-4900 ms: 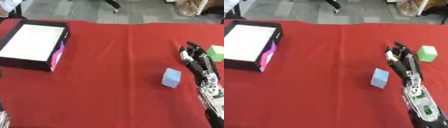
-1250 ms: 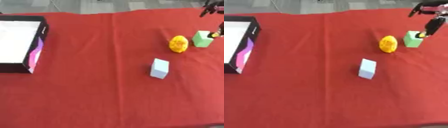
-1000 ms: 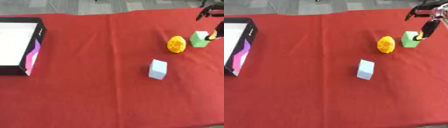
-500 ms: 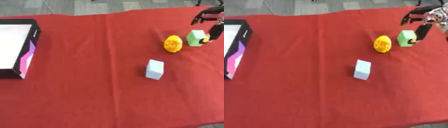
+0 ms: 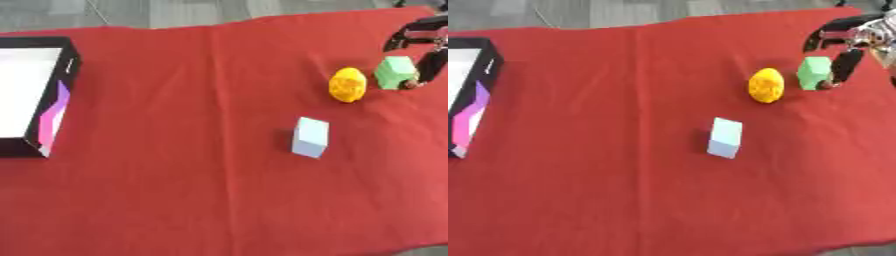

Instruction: Pick up the objects with one hand, pass them to the other hand, and then place them into the box on the other side of the table.

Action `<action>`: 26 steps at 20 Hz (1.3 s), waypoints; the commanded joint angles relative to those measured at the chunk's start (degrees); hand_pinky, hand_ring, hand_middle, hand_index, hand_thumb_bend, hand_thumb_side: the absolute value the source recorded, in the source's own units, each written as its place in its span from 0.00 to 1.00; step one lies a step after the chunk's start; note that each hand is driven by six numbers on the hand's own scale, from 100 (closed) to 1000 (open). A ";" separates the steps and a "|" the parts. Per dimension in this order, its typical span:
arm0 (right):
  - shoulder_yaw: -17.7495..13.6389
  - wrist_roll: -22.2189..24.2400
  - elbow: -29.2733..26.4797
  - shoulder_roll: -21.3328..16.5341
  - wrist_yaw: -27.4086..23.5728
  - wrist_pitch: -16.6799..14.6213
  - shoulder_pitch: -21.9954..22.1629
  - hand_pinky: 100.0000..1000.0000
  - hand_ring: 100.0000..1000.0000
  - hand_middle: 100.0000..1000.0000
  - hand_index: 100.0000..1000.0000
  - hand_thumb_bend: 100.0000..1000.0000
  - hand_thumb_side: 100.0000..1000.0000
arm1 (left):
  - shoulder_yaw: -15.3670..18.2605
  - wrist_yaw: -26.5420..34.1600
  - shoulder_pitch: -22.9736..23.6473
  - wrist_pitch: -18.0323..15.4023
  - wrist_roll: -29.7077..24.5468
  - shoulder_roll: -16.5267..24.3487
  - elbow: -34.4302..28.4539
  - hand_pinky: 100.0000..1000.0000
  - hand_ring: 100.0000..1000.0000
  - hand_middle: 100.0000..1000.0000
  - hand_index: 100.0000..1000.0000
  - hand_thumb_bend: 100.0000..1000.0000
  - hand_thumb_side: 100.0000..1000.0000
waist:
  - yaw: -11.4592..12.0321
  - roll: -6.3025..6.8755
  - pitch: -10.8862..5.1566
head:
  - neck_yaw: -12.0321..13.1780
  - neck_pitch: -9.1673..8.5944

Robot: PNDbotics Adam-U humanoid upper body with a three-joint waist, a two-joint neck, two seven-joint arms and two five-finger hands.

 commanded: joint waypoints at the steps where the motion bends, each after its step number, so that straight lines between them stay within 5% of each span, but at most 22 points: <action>1: -1.22 -0.77 0.57 -1.35 1.32 0.37 -0.96 0.98 0.85 0.82 0.84 0.43 0.00 | -0.05 0.23 -0.61 0.17 0.01 0.49 -1.31 0.77 0.67 0.81 0.78 0.16 0.88 | 0.07 0.77 0.45 | -0.21 -0.82; 26: -2.97 -5.09 4.40 -0.62 6.88 2.53 -2.08 0.97 0.84 0.82 0.84 0.38 0.00 | -0.36 0.38 -0.91 0.49 -0.33 -0.03 -1.65 0.78 0.67 0.81 0.77 0.15 0.89 | 0.37 1.51 1.98 | -1.22 -2.64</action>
